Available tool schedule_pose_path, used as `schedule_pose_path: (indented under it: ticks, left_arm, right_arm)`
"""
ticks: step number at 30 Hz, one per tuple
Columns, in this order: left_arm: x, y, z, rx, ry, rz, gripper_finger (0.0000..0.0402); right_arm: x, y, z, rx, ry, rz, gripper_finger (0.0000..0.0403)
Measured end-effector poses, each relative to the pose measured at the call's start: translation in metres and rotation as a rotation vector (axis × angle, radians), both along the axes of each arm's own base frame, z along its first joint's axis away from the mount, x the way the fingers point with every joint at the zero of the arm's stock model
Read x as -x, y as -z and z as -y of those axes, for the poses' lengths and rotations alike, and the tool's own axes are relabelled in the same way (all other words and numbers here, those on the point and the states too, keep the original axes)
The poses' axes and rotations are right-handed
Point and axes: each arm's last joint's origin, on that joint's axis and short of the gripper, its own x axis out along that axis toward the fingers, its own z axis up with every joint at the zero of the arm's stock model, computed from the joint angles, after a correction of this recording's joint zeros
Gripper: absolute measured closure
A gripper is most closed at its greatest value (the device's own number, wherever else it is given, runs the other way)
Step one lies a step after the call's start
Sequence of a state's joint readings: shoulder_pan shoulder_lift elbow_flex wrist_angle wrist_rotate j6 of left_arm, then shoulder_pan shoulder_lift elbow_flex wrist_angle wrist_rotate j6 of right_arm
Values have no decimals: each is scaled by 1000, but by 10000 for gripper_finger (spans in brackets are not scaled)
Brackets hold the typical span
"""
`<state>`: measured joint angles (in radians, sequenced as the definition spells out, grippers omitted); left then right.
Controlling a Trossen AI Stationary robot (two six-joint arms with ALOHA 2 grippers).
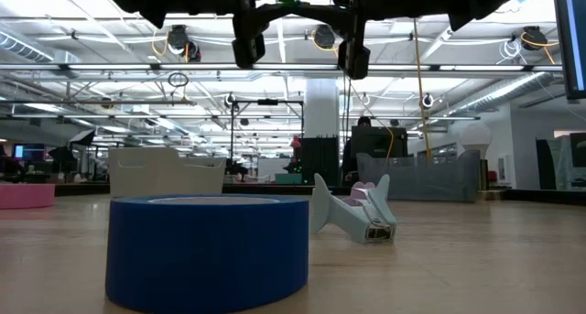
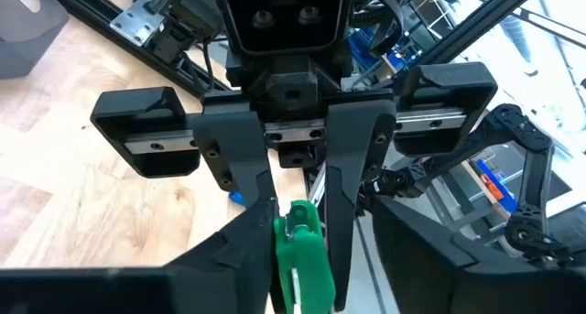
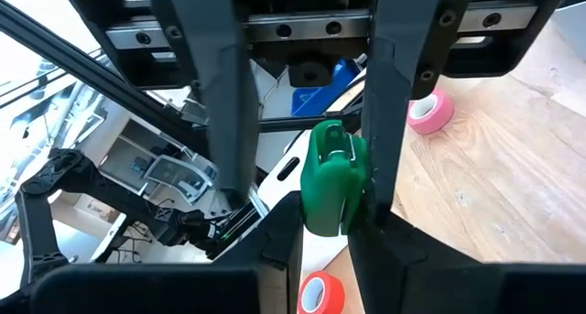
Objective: Pick and place Stapler, Stapler remover, tape
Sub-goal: Put the green stapler into the gray bin
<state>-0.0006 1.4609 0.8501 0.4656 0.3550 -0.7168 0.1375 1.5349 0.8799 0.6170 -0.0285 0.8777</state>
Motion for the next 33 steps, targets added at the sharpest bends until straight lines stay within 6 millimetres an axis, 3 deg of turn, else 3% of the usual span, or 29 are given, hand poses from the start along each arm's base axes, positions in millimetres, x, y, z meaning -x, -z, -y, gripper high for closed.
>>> schedule_pose_path:
  ticks: [11,17,21,28,33]
  left_arm:
    - [0,2,-1,-20,-20,-5,348]
    - [0,2,-5,-29,-24,-3,344]
    - [1,4,-9,-34,-22,-31,328]
    - [1,7,-19,-66,-70,-52,347]
    - [4,15,-27,-66,-83,-136,332]
  right_arm:
    - [0,0,0,1,6,-2,338]
    - [0,0,0,-3,1,-2,322]
    - [1,1,-4,-5,-59,-11,298]
    - [5,8,-17,-71,-224,-102,265]
    - [8,13,-24,-78,-252,-159,255]
